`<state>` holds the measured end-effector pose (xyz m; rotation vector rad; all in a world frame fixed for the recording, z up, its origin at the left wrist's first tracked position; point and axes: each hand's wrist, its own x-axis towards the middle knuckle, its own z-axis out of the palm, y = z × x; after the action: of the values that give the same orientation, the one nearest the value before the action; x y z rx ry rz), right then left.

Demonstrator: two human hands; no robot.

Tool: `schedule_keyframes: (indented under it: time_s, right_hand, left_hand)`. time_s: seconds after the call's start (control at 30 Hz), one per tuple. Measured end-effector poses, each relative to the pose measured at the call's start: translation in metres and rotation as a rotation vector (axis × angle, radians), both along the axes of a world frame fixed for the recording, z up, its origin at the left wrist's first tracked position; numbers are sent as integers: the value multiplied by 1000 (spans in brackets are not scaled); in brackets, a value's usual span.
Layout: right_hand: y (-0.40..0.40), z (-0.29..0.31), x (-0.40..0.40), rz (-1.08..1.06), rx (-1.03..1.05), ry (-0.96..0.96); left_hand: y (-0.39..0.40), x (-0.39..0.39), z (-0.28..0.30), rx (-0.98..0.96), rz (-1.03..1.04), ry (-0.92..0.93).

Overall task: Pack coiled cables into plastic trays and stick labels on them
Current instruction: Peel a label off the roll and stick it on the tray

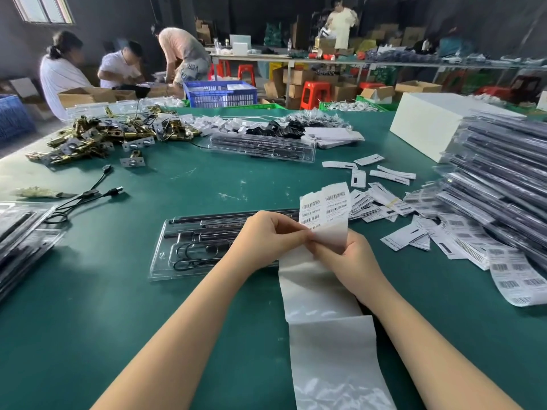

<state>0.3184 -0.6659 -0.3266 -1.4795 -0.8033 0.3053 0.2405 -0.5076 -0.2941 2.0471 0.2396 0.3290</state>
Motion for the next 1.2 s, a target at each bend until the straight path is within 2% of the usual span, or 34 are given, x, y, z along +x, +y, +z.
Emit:
schedule_keyframes:
  time_s: [0.07,0.23,0.47,0.6,0.73,0.9,1.1,1.2]
  right_hand:
    - [0,-1,1,-40,2,31]
    - [0,-3,6,-101,-43,22]
    - [-1,-6,7,-107,-47,32]
    - [-2,-2,5,-86,-17,46]
    - [-4,5,2,8,52,38]
    - [-8,10,0,129,145,79]
    - [-4,7,-5,3,147,177]
    - [-2,10,-6,-14,170,138]
  left_hand:
    - [-1,0,0,-63,5,11]
    - [-2,-2,-1,-362,-19,99]
    - [-2,-2,0,-505,-36,200]
    - [0,-3,-1,-398,-34,176]
    - [3,-5,0,-315,-163,35]
    - [3,0,1,-175,-44,-152]
    - [2,-1,2,-240,-62,-318]
    - [3,-1,3,-108,-32,-321]
